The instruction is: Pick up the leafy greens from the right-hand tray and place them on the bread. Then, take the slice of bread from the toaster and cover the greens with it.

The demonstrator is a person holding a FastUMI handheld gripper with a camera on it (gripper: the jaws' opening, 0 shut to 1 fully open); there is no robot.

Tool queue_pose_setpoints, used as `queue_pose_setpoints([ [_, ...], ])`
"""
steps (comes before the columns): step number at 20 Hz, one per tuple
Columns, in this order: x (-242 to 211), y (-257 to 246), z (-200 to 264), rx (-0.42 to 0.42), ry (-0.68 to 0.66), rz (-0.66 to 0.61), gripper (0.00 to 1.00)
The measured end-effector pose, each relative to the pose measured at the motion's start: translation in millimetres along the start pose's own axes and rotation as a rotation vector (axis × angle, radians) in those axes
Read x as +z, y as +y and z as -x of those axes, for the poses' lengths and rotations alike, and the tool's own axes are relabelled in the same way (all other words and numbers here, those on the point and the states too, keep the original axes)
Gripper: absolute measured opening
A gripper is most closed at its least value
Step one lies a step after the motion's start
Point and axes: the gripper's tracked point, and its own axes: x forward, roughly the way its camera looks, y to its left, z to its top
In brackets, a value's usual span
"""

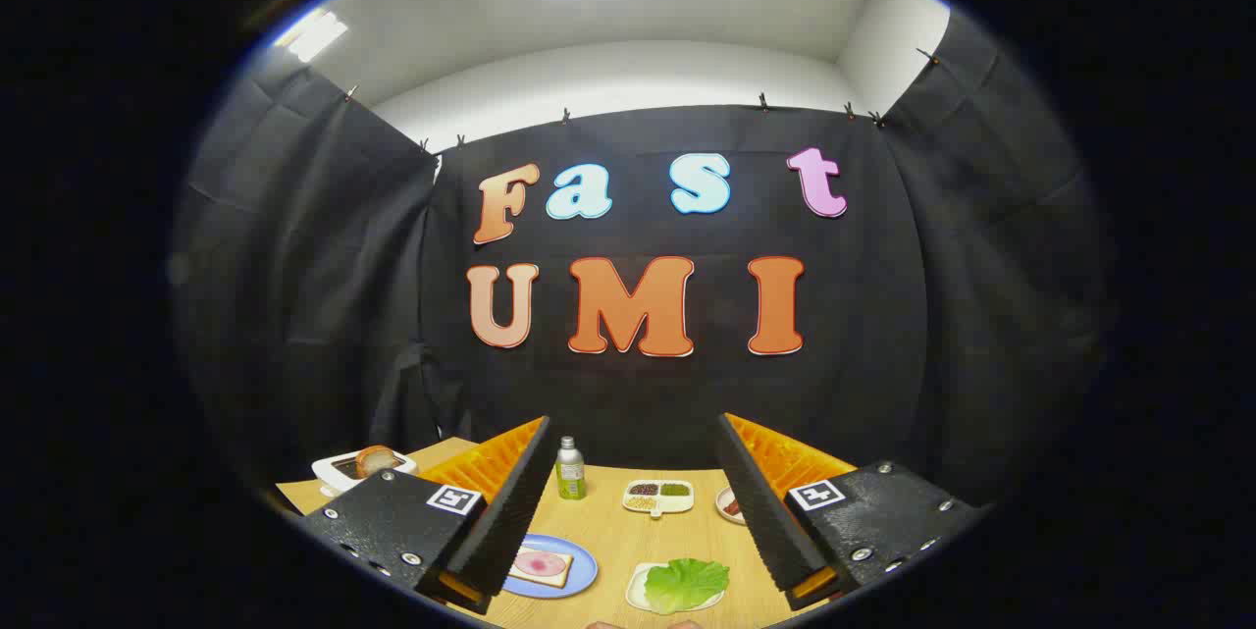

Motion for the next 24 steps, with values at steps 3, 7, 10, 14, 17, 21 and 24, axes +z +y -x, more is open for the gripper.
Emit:
queue_pose_setpoints([
  [3,-5,1,3,0.011,0.006,0.014,0.98],
  [7,-3,-12,9,-0.019,0.017,0.041,0.98],
  [10,5,-10,13,-0.005,0.013,0.010,0.98],
  [14,12,-10,17,-0.006,-0.010,0.011,0.98],
  [17,16,-10,20,-0.002,-0.016,0.010,0.98],
  [21,23,-14,19,-0.005,-0.030,0.008,0.98],
  [24,18,-20,18,-0.012,-0.025,0.002,0.98],
])
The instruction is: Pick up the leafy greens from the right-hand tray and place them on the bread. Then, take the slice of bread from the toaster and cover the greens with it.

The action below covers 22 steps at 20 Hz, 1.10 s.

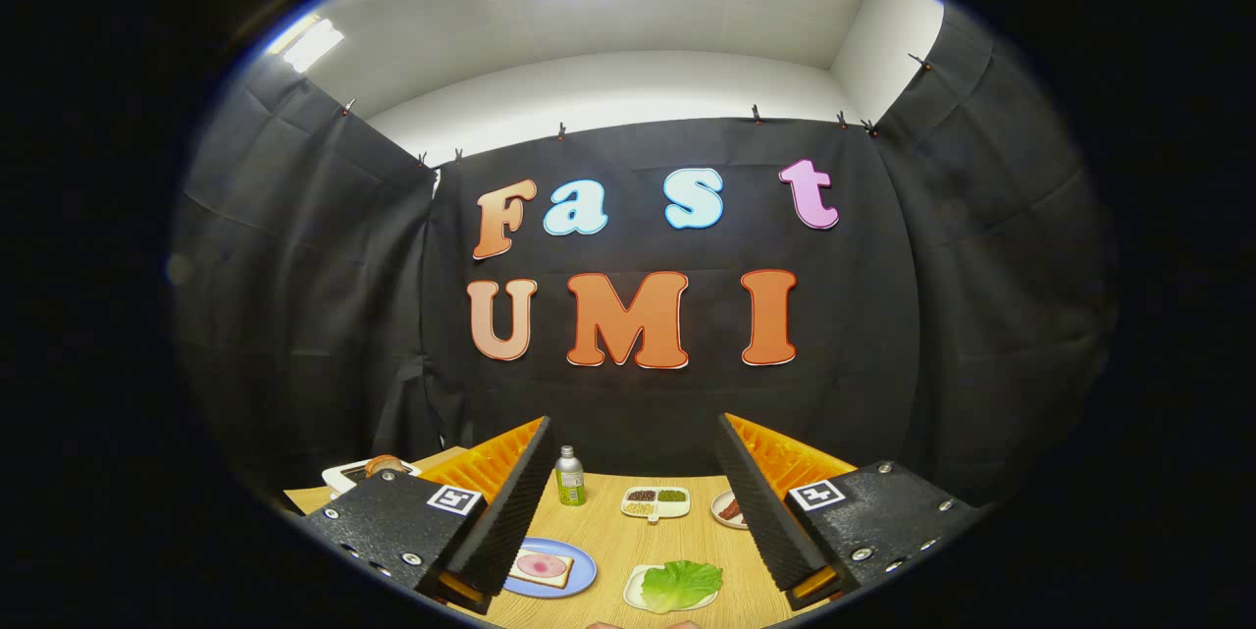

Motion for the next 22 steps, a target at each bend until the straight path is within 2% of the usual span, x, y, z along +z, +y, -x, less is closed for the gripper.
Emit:
queue_pose_setpoints([
  [7,-47,-15,-15,-0.005,0.150,-0.034,0.98],
  [16,-140,-27,-38,0.003,0.464,-0.081,0.98],
  [22,-211,-39,-52,-0.037,0.683,-0.128,0.98],
])
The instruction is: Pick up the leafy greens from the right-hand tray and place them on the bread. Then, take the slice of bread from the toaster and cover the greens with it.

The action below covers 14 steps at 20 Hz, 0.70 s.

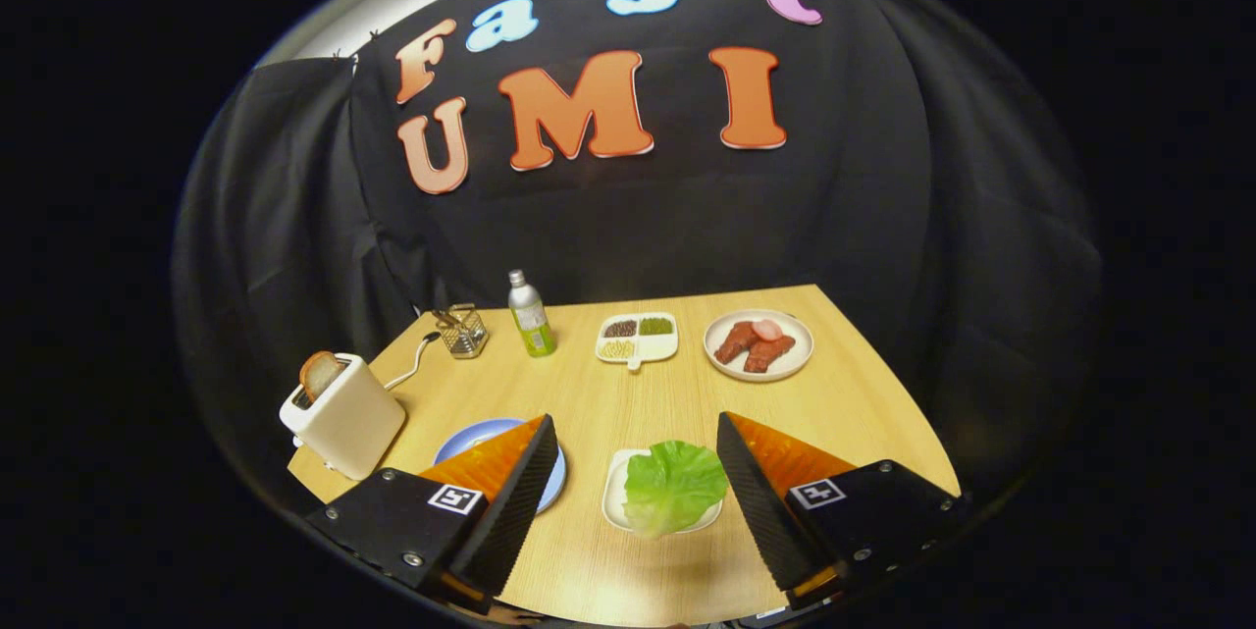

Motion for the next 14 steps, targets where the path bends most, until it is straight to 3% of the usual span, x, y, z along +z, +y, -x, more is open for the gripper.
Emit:
queue_pose_setpoints([
  [5,-45,-3,-30,0.013,0.185,-0.067,0.96],
  [14,-95,-7,-80,-0.028,0.405,-0.040,0.95],
])
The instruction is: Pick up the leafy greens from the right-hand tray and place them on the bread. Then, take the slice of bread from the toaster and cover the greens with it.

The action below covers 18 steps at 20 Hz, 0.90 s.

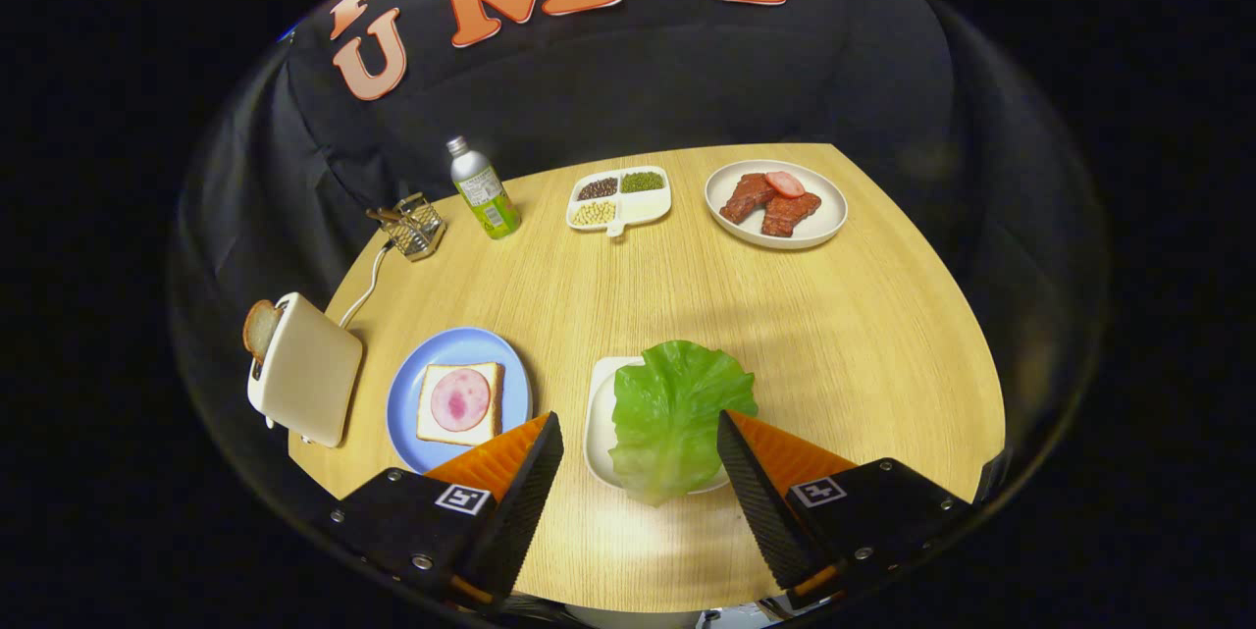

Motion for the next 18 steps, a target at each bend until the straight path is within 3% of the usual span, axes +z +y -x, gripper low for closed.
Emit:
queue_pose_setpoints([
  [13,-38,-25,-73,-0.145,0.223,0.015,0.91],
  [18,-44,-25,-92,-0.147,0.237,0.019,0.88],
])
